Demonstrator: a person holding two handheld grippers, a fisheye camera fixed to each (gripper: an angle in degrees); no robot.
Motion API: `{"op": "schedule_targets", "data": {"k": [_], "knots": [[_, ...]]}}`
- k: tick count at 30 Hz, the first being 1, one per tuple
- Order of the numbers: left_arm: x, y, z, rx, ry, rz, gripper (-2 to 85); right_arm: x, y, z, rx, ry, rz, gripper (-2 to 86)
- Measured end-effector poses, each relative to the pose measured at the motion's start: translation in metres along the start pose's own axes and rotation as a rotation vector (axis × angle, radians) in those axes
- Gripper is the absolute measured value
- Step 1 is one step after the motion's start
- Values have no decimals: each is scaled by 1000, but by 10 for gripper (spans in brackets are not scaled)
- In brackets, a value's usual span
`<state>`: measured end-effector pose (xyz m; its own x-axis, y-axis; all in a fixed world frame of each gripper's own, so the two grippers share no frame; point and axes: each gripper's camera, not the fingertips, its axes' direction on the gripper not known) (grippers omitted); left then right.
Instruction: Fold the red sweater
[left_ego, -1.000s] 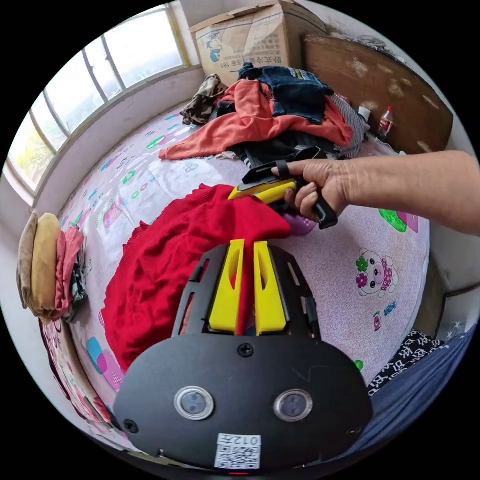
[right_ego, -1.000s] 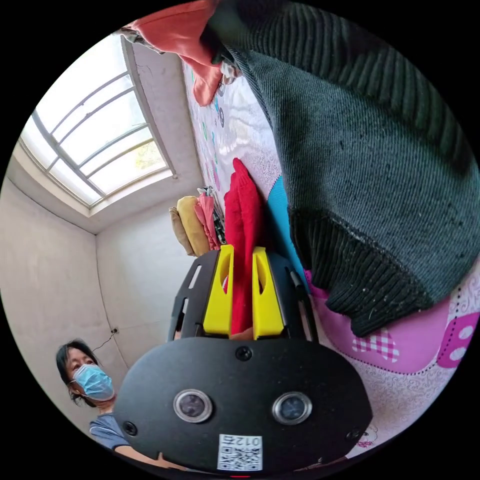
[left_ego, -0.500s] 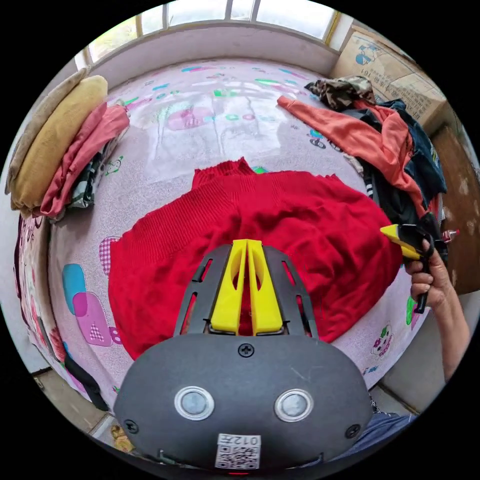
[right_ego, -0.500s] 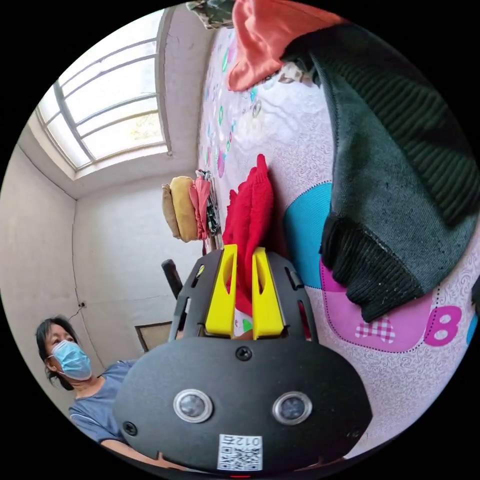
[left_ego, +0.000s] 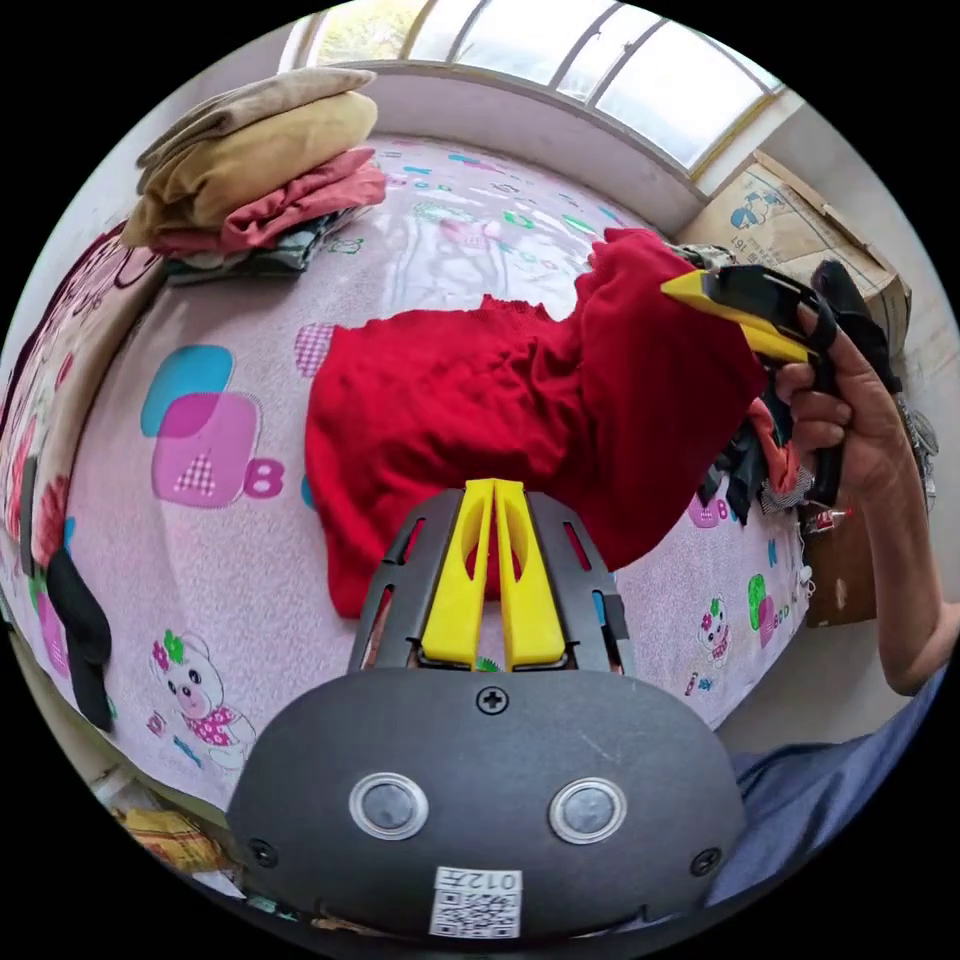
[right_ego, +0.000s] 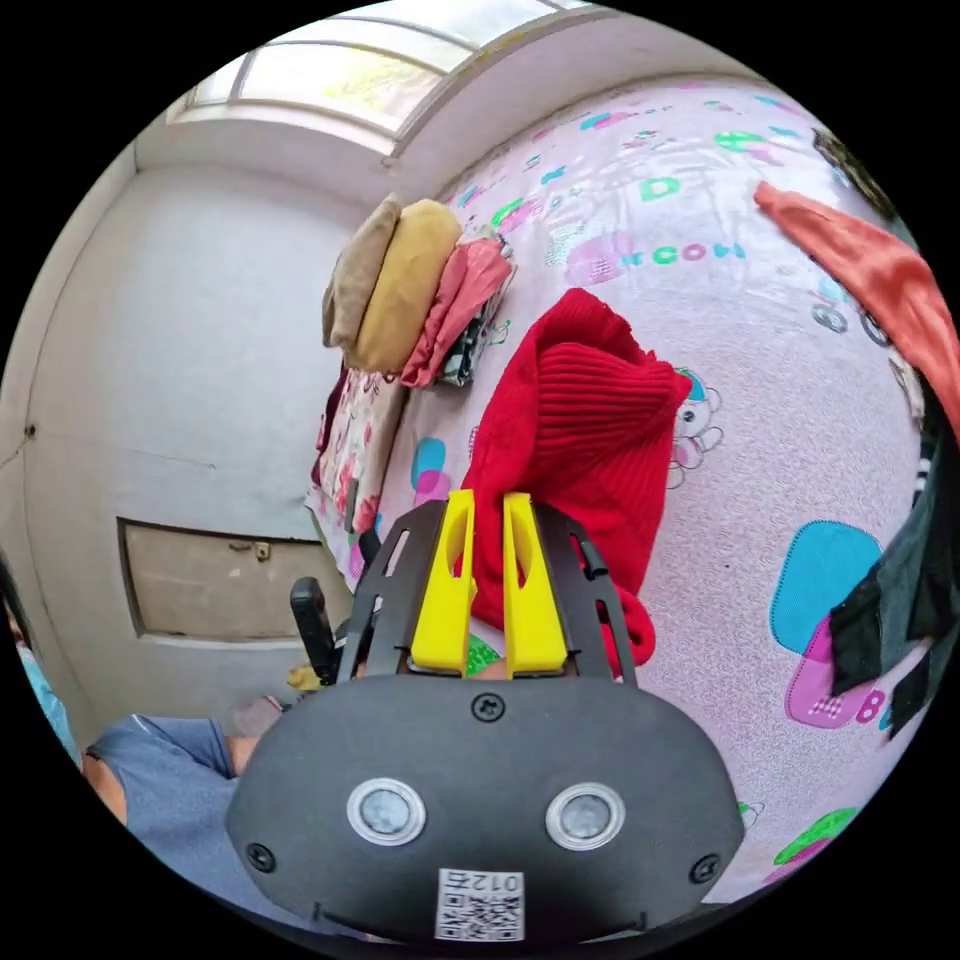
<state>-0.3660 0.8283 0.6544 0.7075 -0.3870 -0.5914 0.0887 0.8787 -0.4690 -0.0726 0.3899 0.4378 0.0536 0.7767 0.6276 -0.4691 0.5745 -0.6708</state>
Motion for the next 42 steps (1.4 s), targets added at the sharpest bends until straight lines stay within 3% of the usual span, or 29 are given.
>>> {"op": "schedule_targets", "data": {"k": [8, 11, 14, 16, 18, 21, 24, 26, 28, 29, 30, 32, 35, 38, 40, 42], "knots": [[-109, 57, -63, -13, -31, -244, 3, -126, 11, 230, -205, 291, -264, 47], [-125, 50, -88, 47, -30, -250, 3, -164, 27, 223, -134, 280, -478, 93], [-126, 26, -104, 104, -52, -204, 3, -185, 46, 173, -89, -69, -632, 113], [-121, 5, -112, 141, -48, -168, 3, -178, 55, 141, -27, -116, -614, 99], [-106, -25, -122, 189, -19, -96, 3, -140, 67, 120, 83, 28, -504, 49], [-76, -65, -123, 198, 72, 38, 3, -91, 70, 132, 46, -2, -351, 22], [-36, -102, -92, 5, 189, 250, 3, -88, 75, 176, -36, 101, -357, 9], [-24, -108, -70, -80, 78, 285, 4, -88, 77, 195, -28, 124, -318, 4], [-19, -104, -47, -225, 22, 348, 4, -93, 80, 216, -103, 6, -337, 2], [-21, -93, -31, -399, 28, 384, 4, -103, 85, 237, -262, -132, -389, 1], [-27, -76, -28, -455, -21, 407, 4, -114, 95, 250, -360, -192, -447, 1], [-50, -51, -37, -488, -112, 356, 4, -123, 111, 241, -299, -143, -484, 0], [-96, -22, -77, -384, -121, 183, 4, -106, 117, 207, -144, -146, -422, 1], [-112, -10, -117, -209, -74, 92, 4, -81, 111, 190, -26, -6, -369, 1], [-101, -15, -128, -120, -41, 117, 4, -71, 103, 201, -55, 60, -360, 1], [-76, -32, -121, -77, 51, 178, 4, -58, 100, 244, -232, 209, -380, 1]]}}
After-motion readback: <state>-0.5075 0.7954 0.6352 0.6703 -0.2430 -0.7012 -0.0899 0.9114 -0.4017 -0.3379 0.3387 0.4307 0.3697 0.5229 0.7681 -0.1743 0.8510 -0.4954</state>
